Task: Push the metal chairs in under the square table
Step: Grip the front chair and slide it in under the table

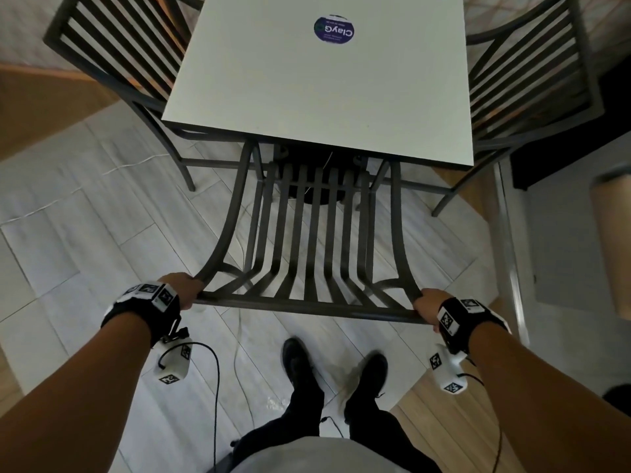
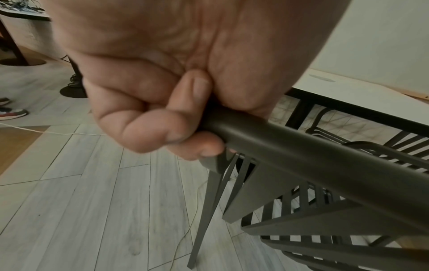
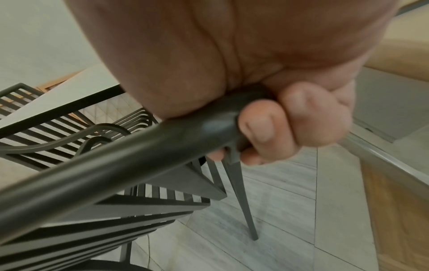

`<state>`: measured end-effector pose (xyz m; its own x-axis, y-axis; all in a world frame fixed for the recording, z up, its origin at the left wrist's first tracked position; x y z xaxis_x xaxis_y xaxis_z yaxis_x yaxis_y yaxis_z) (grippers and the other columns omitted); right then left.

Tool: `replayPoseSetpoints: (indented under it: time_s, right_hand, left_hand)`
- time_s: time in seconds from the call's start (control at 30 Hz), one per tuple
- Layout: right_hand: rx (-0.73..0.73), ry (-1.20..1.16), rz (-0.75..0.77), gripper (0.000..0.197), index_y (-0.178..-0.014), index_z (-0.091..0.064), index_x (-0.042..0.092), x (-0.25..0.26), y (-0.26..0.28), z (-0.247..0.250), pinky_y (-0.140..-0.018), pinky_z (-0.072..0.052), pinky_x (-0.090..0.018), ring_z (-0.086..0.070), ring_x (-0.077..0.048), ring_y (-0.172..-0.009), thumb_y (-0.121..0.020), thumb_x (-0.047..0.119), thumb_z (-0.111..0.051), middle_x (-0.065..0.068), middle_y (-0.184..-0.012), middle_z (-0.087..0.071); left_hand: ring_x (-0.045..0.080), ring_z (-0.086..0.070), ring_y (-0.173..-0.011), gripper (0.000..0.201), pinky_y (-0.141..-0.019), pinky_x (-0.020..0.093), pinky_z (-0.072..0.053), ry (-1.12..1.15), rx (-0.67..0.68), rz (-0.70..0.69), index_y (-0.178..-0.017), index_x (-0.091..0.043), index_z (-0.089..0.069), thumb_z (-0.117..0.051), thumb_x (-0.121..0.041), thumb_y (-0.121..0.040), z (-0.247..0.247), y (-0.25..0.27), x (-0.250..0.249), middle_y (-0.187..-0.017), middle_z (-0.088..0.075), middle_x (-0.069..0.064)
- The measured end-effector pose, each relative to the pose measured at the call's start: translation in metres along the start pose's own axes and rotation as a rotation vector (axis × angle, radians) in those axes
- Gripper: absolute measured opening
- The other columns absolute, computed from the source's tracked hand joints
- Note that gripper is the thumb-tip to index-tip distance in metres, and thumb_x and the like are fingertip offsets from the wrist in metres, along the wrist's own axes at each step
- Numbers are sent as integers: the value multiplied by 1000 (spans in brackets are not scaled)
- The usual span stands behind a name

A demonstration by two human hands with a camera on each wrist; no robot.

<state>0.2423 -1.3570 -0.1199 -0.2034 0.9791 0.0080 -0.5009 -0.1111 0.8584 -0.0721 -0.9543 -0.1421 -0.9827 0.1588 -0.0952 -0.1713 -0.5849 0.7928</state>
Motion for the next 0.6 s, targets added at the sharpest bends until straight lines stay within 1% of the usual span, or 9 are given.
replayPoseSetpoints:
  time_s: [0.07, 0.1, 0.13, 0.17, 0.27, 0.33, 0.4, 0.5, 0.6]
  right_hand:
    - [3, 25, 4, 10, -88, -51, 12, 1, 0, -1, -71, -39, -28, -48, -25, -90, -92, 12, -42, -14, -100, -49]
    - [4, 38, 4, 17, -92, -58, 10, 1, 0, -2, -74, -37, -28, -53, -29, -95, -92, 12, -42, -18, -105, -53]
    - [0, 40, 0, 23, -101, -62, 5, 2, 0, -2, -75, -37, -27, -56, -33, -104, -92, 12, -42, -21, -111, -57]
    - [-10, 44, -2, 27, -110, -60, 2, 2, 0, -2, -75, -38, -27, -57, -35, -111, -93, 12, -42, -22, -116, -58]
    - [-26, 133, -13, 15, -101, -53, 6, 6, 5, -1, -76, -43, -29, -58, -32, -111, -95, 13, -42, -18, -120, -59]
    - [-4, 230, 3, 18, -109, -54, 4, 11, 10, -2, -83, -47, -30, -57, -30, -112, -95, 9, -44, -18, -129, -55]
    - [20, 318, 37, 20, -112, -55, -1, 16, 16, -7, -85, -50, -30, -56, -29, -113, -96, 5, -43, -19, -135, -51]
    - [25, 383, 111, 34, -131, -48, -2, 27, 24, -17, -102, -42, -32, -50, -31, -125, -98, 3, -38, -21, -140, -44]
    - [28, 410, 124, 38, -135, -43, -2, 34, 32, -21, -106, -38, -33, -47, -31, -128, -98, 5, -40, -22, -143, -41]
  left_hand:
    - [42, -66, -95, 34, -53, 27, -42, -9, 7, -16, -114, 10, -62, -48, -15, -98, -1, -4, 0, -115, -67, 30]
    - [37, -64, -86, 33, -53, 27, -42, 8, 0, -9, -115, 10, -62, -48, -15, -98, 0, -4, 1, -115, -66, 30]
    - [32, -60, -82, 33, -54, 27, -43, -6, -2, -19, -115, 10, -62, -47, -14, -98, 1, -7, 1, -116, -66, 30]
    - [30, -57, -80, 33, -56, 29, -44, -5, -2, -29, -116, 10, -62, -47, -14, -98, 1, -7, 1, -116, -66, 30]
    - [29, -58, -78, 32, -67, 32, -47, -65, 6, -53, -112, 4, -65, -47, -18, -98, 2, -10, 2, -109, -69, 26]
    - [30, -63, -75, 27, -63, 31, -48, -95, -17, -71, -101, -7, -68, -48, -24, -94, 6, -11, 6, -90, -71, 16]
    - [26, -63, -74, 23, -58, 29, -46, -140, -40, -68, -95, -13, -67, -48, -27, -91, 12, -12, 11, -79, -65, 9]
    - [23, -58, -68, 21, -57, 29, -41, -151, -77, -51, -92, -16, -66, -49, -28, -92, 23, -16, 19, -77, -61, 6]
    - [22, -57, -67, 22, -55, 28, -39, -179, -99, -53, -96, -15, -67, -48, -27, -93, 26, -19, 23, -79, -61, 6]
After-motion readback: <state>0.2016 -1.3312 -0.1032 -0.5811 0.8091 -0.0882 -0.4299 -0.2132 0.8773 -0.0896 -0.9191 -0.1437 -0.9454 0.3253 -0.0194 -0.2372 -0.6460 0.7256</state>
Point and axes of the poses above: each hand's wrist, its own y-axis away from the middle knuckle, its own z-axis out of the back of the hand, x = y × z, the point moved 8 cm from there along -y, towards the middle knuckle
